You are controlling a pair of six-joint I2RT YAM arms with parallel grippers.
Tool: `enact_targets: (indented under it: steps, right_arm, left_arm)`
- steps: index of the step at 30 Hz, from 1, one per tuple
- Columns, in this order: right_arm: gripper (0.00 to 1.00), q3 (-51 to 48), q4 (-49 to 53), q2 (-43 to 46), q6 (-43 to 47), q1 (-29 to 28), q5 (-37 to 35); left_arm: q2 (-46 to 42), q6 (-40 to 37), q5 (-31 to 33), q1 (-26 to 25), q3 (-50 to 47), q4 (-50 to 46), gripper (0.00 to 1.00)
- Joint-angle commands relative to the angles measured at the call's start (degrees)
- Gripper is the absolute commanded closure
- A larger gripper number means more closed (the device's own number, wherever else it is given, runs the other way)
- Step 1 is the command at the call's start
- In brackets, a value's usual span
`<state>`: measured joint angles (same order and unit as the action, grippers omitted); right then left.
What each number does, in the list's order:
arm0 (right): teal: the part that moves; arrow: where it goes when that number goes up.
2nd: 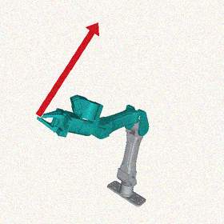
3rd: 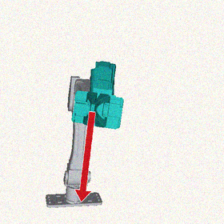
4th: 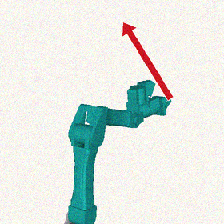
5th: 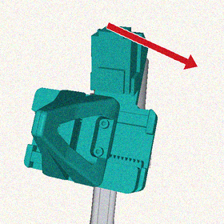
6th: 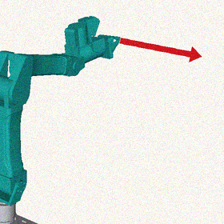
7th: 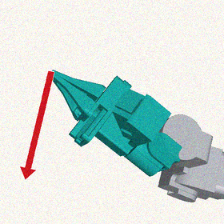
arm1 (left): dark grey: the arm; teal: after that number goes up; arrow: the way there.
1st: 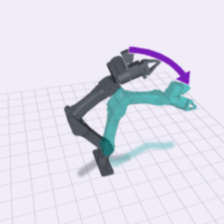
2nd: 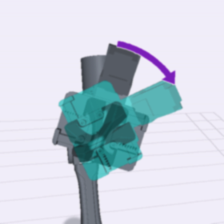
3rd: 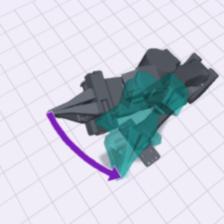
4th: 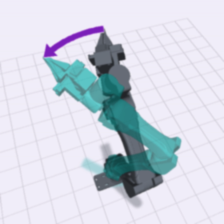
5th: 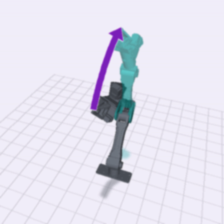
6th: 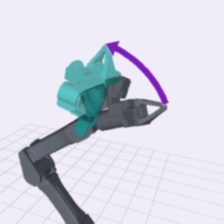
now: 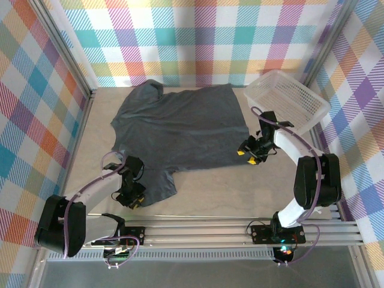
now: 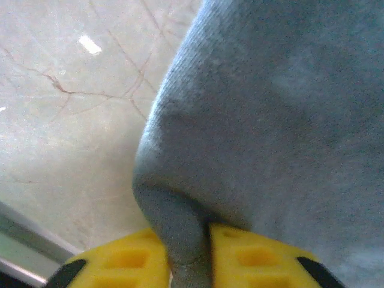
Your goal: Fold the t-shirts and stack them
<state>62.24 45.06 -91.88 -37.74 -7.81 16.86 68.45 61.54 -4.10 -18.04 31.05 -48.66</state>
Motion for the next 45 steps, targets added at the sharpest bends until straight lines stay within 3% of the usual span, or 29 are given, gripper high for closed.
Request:
enact_targets:
  steps: [1, 5, 10, 18, 24, 28, 31, 35, 45]
  right_arm:
    - [0.51, -1.5, -2.4, 0.2, -1.8, 0.8, -2.3]
    - [0.54, -4.3, -7.2, -0.1, -5.9, 3.2, -4.9]
    - [0.58, -6.2, -12.2, -2.1, -9.6, 5.5, -5.7]
    - [0.58, -7.1, -7.7, -1.8, -9.8, 6.0, -11.3]
    - [0.59, -8.0, -10.2, -3.7, -9.9, 6.1, -8.9]
    - [0.66, -6.3, -11.3, -6.7, -10.4, 6.0, -8.0]
    - [0.82, -4.9, -11.3, -7.3, -10.4, 6.0, -8.3]
    - [1.00, -2.6, -8.2, -5.8, -8.1, 5.4, -9.6]
    - [1.00, -6.6, 3.1, 4.6, -5.9, 2.0, -13.9]
  left_arm:
    - [-2.6, -0.2, 1.7, -0.6, -0.7, 3.8, 0.86]
    - [-6.6, -0.8, 1.1, -0.6, 1.1, -1.5, 1.00]
    - [-9.7, -1.7, 0.7, -0.6, 2.4, -6.5, 1.00]
    - [-11.1, -3.5, -3.5, -0.7, 3.4, -9.4, 1.00]
    - [-10.7, -6.6, -7.9, -0.6, 3.2, -10.0, 1.00]
    - [-10.9, -8.1, -11.2, -0.7, 3.7, -8.7, 1.00]
    - [-10.9, -9.0, -15.1, -0.9, 4.7, -7.3, 1.00]
    - [-13.3, -9.4, -15.3, -2.3, 7.6, -9.9, 1.00]
    - [-25.0, -3.3, -14.0, -3.7, 4.8, -13.6, 1.00]
